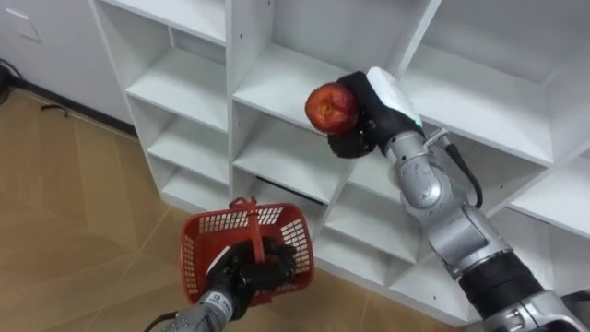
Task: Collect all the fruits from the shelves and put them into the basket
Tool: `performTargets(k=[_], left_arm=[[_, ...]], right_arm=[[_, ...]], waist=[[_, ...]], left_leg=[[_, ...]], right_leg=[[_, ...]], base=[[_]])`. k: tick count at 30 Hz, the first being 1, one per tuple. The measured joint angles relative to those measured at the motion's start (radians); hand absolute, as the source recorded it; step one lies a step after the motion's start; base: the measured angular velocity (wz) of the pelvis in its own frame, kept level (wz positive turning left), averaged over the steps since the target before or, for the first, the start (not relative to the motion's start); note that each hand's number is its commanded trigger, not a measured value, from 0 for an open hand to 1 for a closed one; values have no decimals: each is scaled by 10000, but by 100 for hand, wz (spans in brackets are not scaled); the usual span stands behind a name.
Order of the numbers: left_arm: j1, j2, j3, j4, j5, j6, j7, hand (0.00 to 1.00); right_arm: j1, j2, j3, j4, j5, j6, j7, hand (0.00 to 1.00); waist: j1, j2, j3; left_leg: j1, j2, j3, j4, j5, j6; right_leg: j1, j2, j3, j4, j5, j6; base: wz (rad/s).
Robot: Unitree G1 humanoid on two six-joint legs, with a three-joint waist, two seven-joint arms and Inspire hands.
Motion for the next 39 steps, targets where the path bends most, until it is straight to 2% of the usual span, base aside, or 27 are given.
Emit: performTargets(k=[3,7,11,22,26,35,39], left_arm=[[-173,-41,-100,9,-179,-2,-2,100],[-231,-31,-172,10,-375,-12,-12,100],[-235,-32,-167,10,-354,-12,-22,100],[-407,73,-146,14,-365,-12,-16,100],[-427,85,-145,21,-363,-12,-10,100],[-425,84,-156,50,-368,-10,-14,100],[-423,68,-205,48,-367,-4,-13,100]], right_arm=[[314,60,23,58,-1,-8,174,100],[530,88,82,640,-14,-6,308,100],[668,139,98,921,-346,-5,463,100],[716,199,316,1008,-1047,11,490,100],[908,211,439,1034,-1053,215,533,100],[1170,220,456,1056,-1119,256,714,100],[1171,275,735,1060,-1194,469,776,100]], waist=[[43,23,15],[56,156,92],[122,229,76],[121,206,58],[139,178,39],[214,183,33],[282,184,32]], left_leg=[[94,14,24,-56,0,1],[55,15,33,-51,-1,3],[-122,19,149,-52,2,0],[-149,20,198,-191,3,3],[-148,19,205,-177,4,5],[-166,19,207,-117,6,2],[-174,20,205,-119,5,3]], right_leg=[[43,-5,33,6,0,-1],[2,-15,53,11,2,0],[-233,6,179,35,5,-6],[-369,1,257,31,5,-5],[-365,-9,264,34,5,-5],[-355,2,275,48,5,-6],[-365,5,260,48,5,-6]], base=[[-6],[-1],[-6],[-2],[0],[0],[0]])
